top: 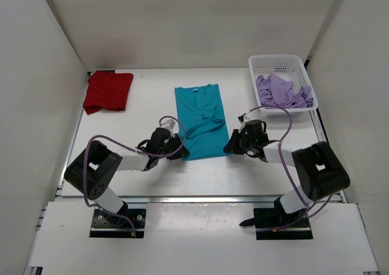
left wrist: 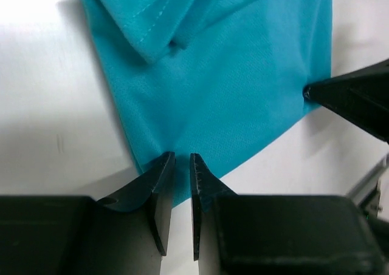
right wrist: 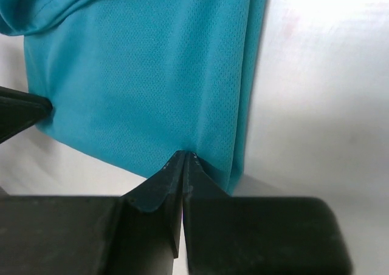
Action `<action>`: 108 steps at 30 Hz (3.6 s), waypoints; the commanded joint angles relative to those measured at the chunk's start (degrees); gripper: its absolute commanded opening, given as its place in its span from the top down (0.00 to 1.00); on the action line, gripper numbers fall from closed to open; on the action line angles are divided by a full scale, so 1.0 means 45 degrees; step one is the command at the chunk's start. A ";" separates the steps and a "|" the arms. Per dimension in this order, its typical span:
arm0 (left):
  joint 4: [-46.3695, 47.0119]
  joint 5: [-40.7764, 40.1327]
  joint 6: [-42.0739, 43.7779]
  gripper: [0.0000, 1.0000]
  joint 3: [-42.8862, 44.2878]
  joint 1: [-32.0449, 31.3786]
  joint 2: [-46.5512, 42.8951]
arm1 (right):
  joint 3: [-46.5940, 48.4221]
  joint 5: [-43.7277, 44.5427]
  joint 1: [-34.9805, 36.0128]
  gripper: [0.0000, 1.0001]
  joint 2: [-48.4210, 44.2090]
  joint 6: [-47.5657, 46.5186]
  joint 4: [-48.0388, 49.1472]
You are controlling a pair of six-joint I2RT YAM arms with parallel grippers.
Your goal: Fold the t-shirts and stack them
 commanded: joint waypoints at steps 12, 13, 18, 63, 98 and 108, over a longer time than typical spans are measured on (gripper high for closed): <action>-0.2216 -0.1117 -0.0545 0.67 -0.1410 -0.1414 -0.5826 | 0.0376 0.1777 0.2170 1.00 -0.4005 -0.0142 -0.3137; -0.1906 -0.1136 -0.0739 0.68 -0.1508 -0.1589 -0.5692 | 0.0474 0.1370 0.2190 1.00 -0.3618 -0.0141 -0.2650; -0.0928 -0.1311 -0.1112 0.68 -0.1567 -0.2372 -0.4307 | 0.1820 0.0429 0.2482 1.00 -0.1292 -0.0472 -0.1280; -0.4399 -0.1584 0.1172 0.65 -0.1448 -0.1064 -0.4946 | -0.0828 0.0193 0.2250 0.95 -0.2651 0.0445 0.0618; -0.4500 -0.1115 0.1134 0.49 -0.2387 -0.1337 -0.4244 | -0.3098 0.0429 0.1741 0.75 -0.3984 0.0874 -0.0126; -0.4734 -0.1330 0.1037 0.75 -0.2680 -0.1630 -0.4012 | -0.3177 0.0330 0.1702 0.96 -0.3828 0.0758 0.0304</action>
